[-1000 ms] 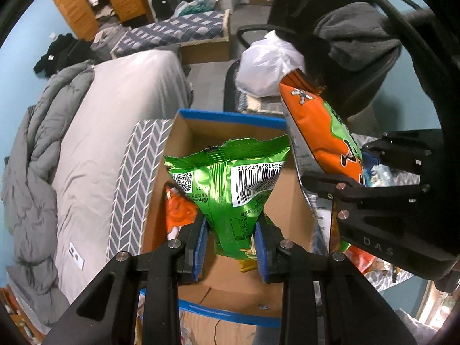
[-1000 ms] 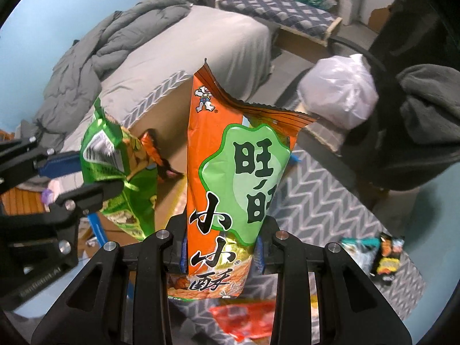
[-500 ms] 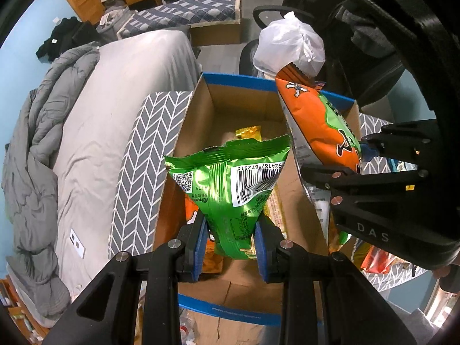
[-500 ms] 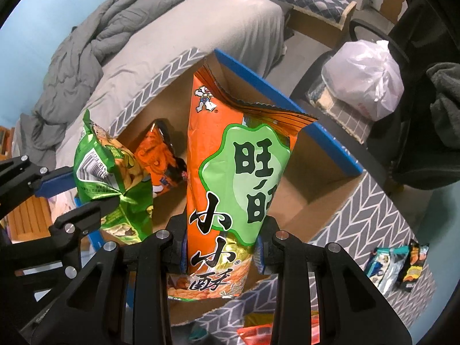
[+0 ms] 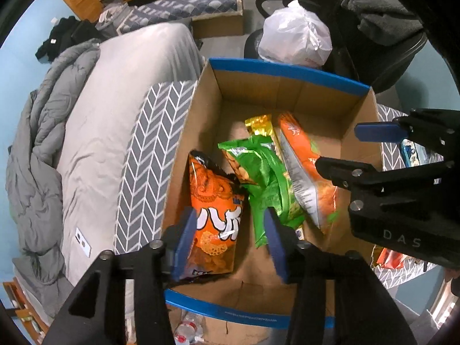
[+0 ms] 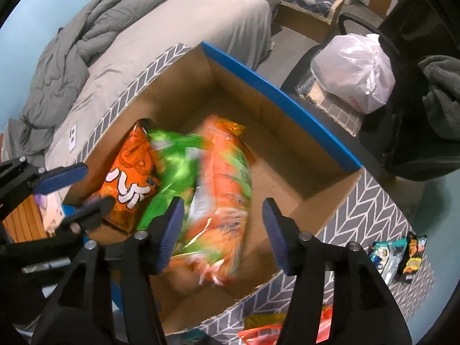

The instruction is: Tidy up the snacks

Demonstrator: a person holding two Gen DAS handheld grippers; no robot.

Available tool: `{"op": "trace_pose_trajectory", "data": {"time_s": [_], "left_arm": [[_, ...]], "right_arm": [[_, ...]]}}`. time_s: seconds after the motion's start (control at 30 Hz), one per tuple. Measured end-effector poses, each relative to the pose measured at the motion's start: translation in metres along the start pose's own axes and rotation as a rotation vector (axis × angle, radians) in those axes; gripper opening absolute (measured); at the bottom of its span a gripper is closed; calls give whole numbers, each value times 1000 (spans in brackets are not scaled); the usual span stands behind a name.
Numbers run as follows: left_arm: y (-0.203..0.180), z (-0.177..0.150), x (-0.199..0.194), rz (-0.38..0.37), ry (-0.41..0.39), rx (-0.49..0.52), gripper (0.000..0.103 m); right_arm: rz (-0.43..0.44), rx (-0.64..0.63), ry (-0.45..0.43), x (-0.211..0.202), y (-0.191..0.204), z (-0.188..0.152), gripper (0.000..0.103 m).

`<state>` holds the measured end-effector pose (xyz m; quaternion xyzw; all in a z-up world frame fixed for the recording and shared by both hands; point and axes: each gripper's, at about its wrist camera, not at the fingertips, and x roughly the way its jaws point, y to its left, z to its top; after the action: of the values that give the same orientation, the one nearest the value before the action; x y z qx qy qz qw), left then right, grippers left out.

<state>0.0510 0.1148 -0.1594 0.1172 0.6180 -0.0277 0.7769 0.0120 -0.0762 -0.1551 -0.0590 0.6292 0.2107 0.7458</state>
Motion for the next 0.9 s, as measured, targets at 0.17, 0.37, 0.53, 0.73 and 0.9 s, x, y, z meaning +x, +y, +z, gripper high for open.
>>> {"op": "trace_pose_trajectory", "data": {"time_s": [0.17,0.37,0.53,0.73,0.9], "left_arm": [[-3,2,-13,3,-23,15,60],[-15,8,-31,-16,-57,33,66],[-33,13,-45,-30,-87,66,69],[-56,20,-56,-36,-106,111,70],[-76,25,-61,-41,-115,143,71]], "right_arm": [[0,41,-28,-12,-7,-3,66],[-14,78,-74,-35,-24,-10,70],[-32,110,-94,-54,-43,-21,70],[-70,143,-115,-73,-69,-37,78],[-88,166,-115,-83,-93,-53,78]]}}
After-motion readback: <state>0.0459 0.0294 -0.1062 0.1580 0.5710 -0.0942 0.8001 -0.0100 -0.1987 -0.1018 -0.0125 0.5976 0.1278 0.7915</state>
